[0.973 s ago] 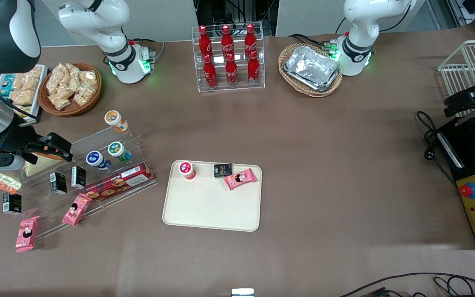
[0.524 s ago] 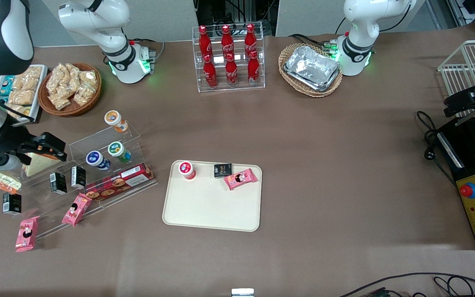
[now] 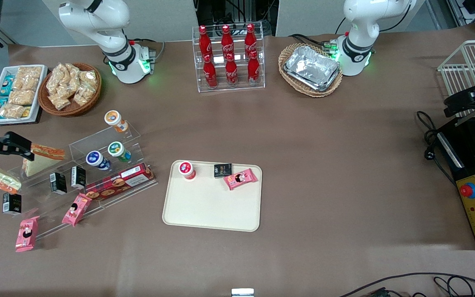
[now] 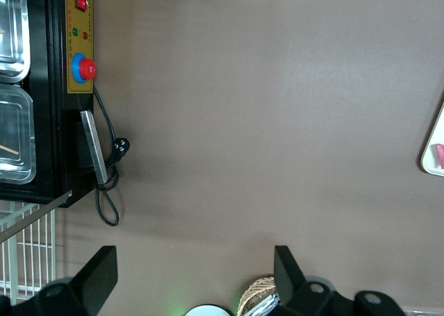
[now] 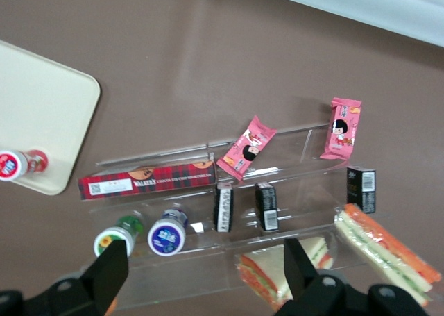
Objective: Place sandwich on tray
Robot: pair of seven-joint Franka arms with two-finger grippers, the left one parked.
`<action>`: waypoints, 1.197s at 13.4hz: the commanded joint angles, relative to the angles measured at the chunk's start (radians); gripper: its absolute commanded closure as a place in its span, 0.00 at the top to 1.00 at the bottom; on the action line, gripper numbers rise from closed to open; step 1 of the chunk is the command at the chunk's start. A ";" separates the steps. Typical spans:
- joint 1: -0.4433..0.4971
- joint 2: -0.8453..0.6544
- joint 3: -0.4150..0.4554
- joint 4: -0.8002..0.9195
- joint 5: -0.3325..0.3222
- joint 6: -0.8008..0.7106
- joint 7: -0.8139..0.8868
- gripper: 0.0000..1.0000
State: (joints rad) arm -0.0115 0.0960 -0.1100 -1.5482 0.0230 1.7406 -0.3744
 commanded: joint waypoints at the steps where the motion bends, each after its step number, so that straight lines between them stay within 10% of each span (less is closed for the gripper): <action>1: -0.054 0.008 -0.002 0.010 0.008 -0.024 -0.185 1.00; 16: -0.100 0.096 -0.261 -0.046 0.020 0.023 -1.072 1.00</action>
State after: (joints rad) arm -0.0843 0.1675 -0.3639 -1.5846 0.0233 1.7168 -1.2938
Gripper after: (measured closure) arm 0.000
